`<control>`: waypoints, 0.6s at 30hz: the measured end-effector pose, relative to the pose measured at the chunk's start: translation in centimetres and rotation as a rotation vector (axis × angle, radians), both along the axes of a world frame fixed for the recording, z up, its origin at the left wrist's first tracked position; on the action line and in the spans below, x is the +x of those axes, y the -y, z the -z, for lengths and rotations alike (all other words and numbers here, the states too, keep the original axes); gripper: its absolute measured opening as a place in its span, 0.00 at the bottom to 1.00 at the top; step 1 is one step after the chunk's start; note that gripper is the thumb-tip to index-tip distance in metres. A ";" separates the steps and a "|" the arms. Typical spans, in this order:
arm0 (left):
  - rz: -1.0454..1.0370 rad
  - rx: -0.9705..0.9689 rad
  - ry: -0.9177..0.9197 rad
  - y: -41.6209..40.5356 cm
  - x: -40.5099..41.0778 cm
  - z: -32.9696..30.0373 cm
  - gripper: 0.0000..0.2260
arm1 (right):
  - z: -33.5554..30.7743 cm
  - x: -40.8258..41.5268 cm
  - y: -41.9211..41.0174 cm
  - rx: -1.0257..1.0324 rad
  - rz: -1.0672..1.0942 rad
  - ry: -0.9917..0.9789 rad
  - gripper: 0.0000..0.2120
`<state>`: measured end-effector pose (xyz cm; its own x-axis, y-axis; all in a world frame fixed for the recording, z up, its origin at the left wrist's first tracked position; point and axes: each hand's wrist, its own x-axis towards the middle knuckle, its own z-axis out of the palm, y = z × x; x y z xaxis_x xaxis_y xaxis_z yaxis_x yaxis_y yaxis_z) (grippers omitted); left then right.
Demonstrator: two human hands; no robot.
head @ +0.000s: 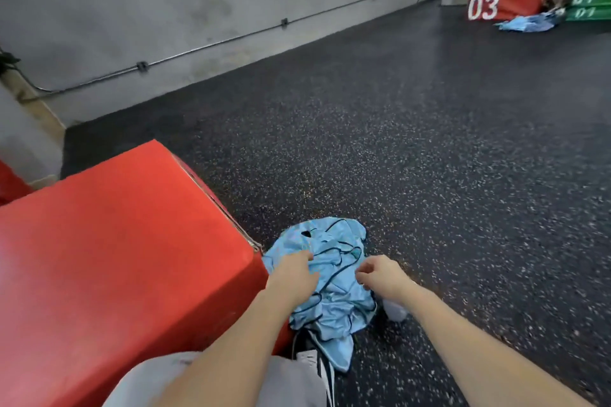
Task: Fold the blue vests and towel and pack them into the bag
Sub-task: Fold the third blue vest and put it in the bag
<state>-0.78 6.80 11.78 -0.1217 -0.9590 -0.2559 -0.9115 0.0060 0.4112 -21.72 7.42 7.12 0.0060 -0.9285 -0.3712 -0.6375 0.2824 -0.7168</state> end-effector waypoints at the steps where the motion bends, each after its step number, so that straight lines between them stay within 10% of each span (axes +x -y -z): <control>1: -0.004 0.028 -0.002 0.4 -0.2 1.3 0.21 | 1.3 -0.1 0.5 0.021 -0.004 -0.013 0.06; 18: -0.076 0.267 0.095 7.8 0.7 17.9 0.24 | 17.4 6.7 8.8 0.151 -0.015 0.150 0.10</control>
